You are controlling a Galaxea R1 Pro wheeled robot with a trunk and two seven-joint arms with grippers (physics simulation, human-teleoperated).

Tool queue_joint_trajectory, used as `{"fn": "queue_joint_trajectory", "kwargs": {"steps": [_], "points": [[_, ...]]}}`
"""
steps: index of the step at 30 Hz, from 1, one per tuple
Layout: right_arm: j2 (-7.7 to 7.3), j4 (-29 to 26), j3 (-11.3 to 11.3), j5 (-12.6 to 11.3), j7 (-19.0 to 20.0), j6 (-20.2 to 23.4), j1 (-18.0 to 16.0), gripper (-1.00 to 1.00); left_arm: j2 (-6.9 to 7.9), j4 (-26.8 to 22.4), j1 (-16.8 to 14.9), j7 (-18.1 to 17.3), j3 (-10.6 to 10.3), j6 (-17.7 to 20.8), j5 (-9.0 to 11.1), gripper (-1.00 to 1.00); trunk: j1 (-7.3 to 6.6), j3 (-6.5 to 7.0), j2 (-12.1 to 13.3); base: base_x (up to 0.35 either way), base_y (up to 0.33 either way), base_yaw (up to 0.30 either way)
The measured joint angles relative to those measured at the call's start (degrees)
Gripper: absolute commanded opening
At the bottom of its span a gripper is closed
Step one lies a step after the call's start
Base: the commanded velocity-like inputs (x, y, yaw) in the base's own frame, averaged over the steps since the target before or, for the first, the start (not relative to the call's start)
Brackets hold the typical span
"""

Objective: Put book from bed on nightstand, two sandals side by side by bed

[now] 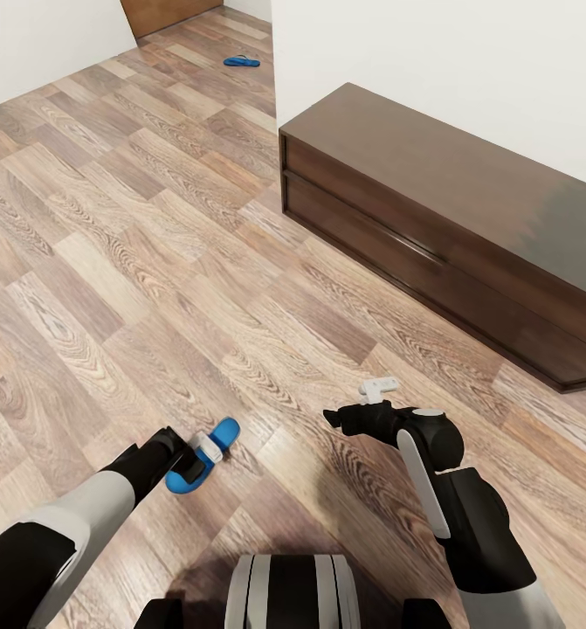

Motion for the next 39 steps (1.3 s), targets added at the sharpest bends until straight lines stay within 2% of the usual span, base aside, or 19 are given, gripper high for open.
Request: {"fn": "queue_joint_trajectory", "kwargs": {"steps": [21,22,23,30,33,39], "points": [[-0.09,0.0,0.0,0.0,0.0,0.0,0.0,1.00,-0.12,0.0,0.1,0.0,-0.2,-0.3,-0.3,-1.00,-0.01,0.01,0.0,0.000,0.000,0.000],[-0.09,0.0,0.0,0.0,0.0,0.0,0.1,1.00,0.68,-6.6,2.2,-0.9,0.3,0.8,0.1,-1.00,0.01,-0.01,0.0,0.000,0.000,0.000],[-0.09,0.0,0.0,0.0,0.0,0.0,0.2,1.00,0.78,-12.7,2.8,-1.0,0.5,1.2,0.4,-1.00,0.00,0.01,0.0,0.000,0.000,0.000],[-0.09,0.0,0.0,0.0,0.0,0.0,0.2,1.00,2.57,-22.3,6.3,-1.0,0.5,4.9,0.3,-1.00,0.00,0.00,0.0,0.000,0.000,0.000],[-0.09,0.0,0.0,0.0,0.0,0.0,0.2,1.00,3.54,-27.8,8.6,-1.0,0.9,6.8,0.3,-1.00,0.00,0.00,0.0,0.000,0.000,0.000],[-0.10,0.0,0.0,0.0,0.0,0.0,0.4,1.00,4.17,-36.7,12.6,-0.8,4.5,9.6,0.1,-1.00,0.00,0.00,0.0,0.000,0.000,0.000]]}}
